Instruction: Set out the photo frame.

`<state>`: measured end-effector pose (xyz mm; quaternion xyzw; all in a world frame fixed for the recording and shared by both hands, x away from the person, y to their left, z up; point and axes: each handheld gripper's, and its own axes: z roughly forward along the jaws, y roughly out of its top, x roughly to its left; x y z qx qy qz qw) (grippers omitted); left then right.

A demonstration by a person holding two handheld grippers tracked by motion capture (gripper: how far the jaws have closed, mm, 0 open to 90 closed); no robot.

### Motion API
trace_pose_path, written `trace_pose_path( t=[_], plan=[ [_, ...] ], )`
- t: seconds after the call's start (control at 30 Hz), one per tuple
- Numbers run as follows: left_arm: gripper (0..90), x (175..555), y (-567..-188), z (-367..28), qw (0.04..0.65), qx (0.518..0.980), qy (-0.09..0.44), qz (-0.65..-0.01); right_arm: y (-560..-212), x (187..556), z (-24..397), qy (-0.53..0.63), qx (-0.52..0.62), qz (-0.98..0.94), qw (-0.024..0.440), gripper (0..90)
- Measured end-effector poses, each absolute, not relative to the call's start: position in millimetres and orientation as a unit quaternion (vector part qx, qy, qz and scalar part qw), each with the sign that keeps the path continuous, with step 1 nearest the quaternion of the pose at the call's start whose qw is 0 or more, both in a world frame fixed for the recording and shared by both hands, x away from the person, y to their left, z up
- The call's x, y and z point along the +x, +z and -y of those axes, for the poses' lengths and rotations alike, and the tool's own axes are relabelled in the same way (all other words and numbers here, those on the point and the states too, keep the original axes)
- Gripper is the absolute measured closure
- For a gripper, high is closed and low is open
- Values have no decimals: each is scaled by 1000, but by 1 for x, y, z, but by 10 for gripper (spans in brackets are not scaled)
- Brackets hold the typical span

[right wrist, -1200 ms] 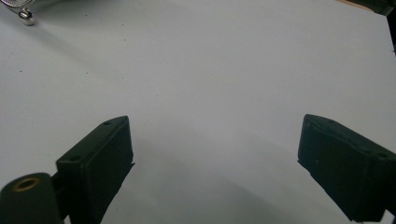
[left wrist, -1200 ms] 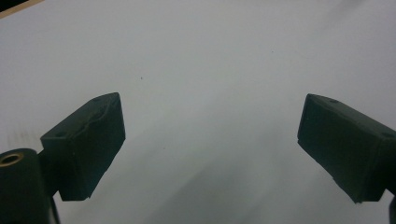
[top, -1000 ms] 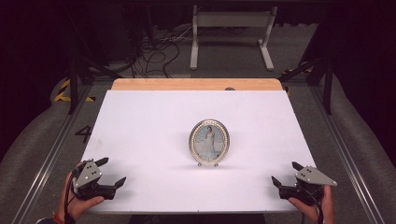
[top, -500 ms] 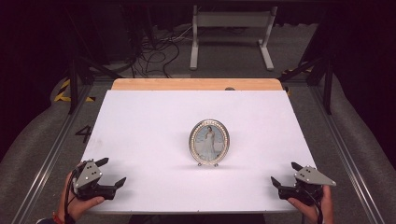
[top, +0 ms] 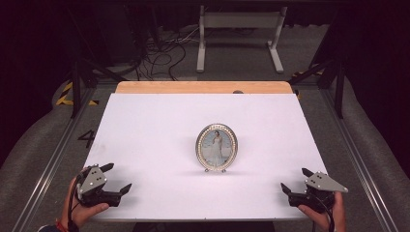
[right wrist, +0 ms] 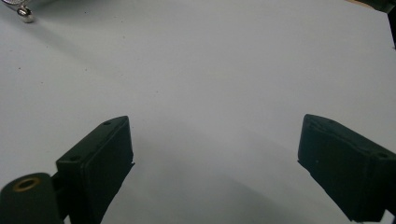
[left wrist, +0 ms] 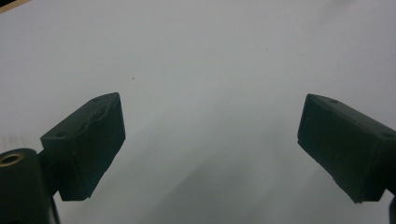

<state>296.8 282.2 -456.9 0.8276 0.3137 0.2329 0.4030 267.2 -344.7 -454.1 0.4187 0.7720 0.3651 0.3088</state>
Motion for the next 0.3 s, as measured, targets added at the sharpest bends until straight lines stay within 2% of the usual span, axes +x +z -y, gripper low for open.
trace_pose_path(
  t=[0.3],
  plan=[
    [81, 298, -456, -281, 401, 829, 234, -313, -453, 266, 345, 368, 419, -770, 309, 103]
  ],
)
